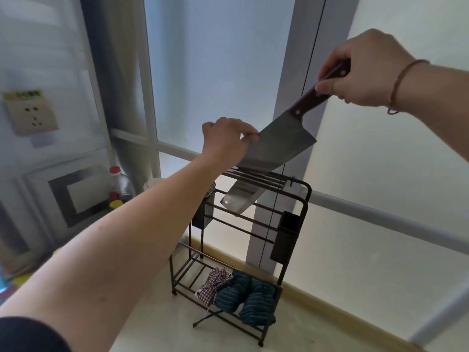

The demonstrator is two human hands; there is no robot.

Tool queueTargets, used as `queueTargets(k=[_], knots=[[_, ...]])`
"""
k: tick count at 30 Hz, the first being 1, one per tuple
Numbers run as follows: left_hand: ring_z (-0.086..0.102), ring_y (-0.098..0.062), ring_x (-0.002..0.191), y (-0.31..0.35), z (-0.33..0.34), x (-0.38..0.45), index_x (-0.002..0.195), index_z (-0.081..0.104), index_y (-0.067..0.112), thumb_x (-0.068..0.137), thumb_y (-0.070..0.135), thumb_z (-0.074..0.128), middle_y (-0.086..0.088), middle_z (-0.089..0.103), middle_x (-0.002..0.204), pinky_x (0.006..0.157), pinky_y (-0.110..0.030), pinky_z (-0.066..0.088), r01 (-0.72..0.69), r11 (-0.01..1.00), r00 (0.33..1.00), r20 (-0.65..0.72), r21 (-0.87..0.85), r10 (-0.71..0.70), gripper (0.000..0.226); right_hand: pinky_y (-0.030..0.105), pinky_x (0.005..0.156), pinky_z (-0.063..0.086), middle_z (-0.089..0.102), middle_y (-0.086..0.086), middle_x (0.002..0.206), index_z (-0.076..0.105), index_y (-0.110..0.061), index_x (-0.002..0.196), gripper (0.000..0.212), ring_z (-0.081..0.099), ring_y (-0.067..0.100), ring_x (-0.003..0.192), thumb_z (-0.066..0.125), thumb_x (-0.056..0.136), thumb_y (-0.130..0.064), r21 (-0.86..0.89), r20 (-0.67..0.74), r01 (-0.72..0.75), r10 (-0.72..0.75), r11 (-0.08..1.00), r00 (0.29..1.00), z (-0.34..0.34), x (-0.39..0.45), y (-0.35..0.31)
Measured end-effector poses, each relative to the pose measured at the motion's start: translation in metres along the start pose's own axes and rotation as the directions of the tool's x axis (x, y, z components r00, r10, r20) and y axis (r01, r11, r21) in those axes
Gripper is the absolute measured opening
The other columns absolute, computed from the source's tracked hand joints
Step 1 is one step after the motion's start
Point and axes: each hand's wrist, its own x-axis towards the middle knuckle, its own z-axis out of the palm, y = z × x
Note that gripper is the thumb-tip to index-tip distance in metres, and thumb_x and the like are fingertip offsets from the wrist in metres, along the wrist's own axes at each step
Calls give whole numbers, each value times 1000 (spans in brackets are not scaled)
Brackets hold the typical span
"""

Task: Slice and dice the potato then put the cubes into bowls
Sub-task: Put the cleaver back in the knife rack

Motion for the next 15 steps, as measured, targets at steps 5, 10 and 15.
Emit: queueTargets(k=[5, 10, 15], knots=[[56, -11, 115, -15, 13, -6, 103, 77, 38, 101, 36, 60, 16, 71, 119, 96, -33, 26, 48, 999, 998, 38, 15, -49, 17, 27, 77, 44, 56, -8, 68, 72, -14, 100, 16, 58, 21, 73, 72, 86, -22, -12, 89, -11, 12, 1000, 996, 26, 10, -5], [56, -11, 112, -27, 21, -9, 100, 76, 40, 102, 38, 59, 16, 71, 116, 97, -36, 31, 53, 998, 997, 56, 30, -54, 18, 26, 74, 44, 55, -4, 71, 72, -12, 103, 19, 54, 16, 65, 71, 88, -23, -35, 186, -20, 26, 999, 982, 68, 17, -14], [57, -12, 113, -37, 27, -15, 102, 77, 38, 102, 39, 58, 16, 71, 116, 98, -37, 32, 59, 998, 995, 75, 30, -61, 19, 25, 75, 42, 62, 1, 92, 72, -12, 106, 22, 54, 14, 72, 71, 88, -26, -46, 235, -32, 42, 998, 971, 107, 15, -22]])
